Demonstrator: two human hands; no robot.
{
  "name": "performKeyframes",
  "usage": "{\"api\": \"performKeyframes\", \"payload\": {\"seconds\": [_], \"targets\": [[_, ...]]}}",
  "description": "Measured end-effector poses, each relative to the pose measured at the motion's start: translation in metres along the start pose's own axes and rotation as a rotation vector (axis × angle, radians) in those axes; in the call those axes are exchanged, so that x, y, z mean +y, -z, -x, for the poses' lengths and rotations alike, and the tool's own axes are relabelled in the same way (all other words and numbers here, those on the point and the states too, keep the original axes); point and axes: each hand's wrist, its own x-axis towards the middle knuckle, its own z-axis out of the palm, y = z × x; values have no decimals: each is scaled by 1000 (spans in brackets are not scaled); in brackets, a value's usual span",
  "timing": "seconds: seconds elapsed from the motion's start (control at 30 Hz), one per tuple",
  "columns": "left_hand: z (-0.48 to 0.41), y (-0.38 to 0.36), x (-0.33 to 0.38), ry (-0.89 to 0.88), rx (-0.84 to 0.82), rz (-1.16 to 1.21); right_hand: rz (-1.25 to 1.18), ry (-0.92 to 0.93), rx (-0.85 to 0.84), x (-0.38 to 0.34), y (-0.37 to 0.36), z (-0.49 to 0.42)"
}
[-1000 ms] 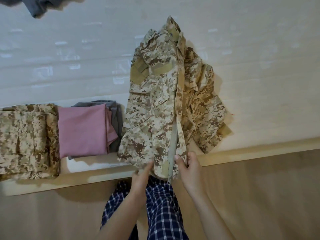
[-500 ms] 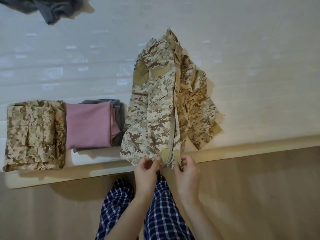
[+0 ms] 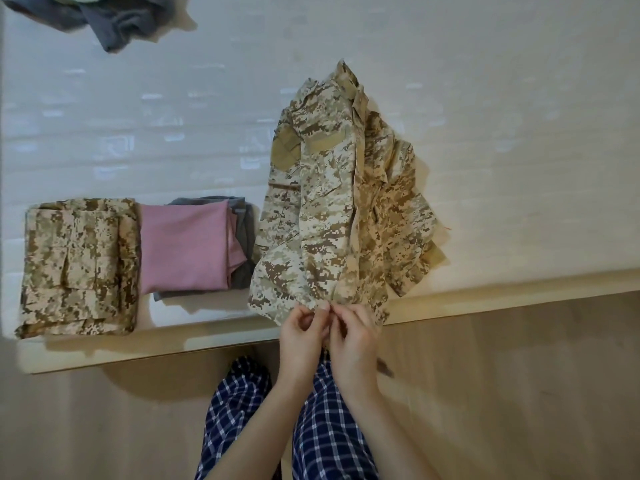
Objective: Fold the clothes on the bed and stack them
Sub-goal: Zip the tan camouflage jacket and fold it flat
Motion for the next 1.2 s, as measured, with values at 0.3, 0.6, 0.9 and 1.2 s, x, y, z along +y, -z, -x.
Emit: {"api": "performKeyframes", "payload": {"seconds": [0.3, 0.6, 0.9, 1.2], "targets": [[-31, 10, 2, 334, -27, 149, -229, -81, -248, 21, 12, 9], [-24, 14, -13, 353, -92, -106, -78, -144, -267, 22, -16, -37], [-177, 56, 84, -204, 131, -975, 163, -107, -285, 40, 30, -230], [-393, -18, 179, -294, 7, -584, 65, -113, -228, 60, 0, -467]]}}
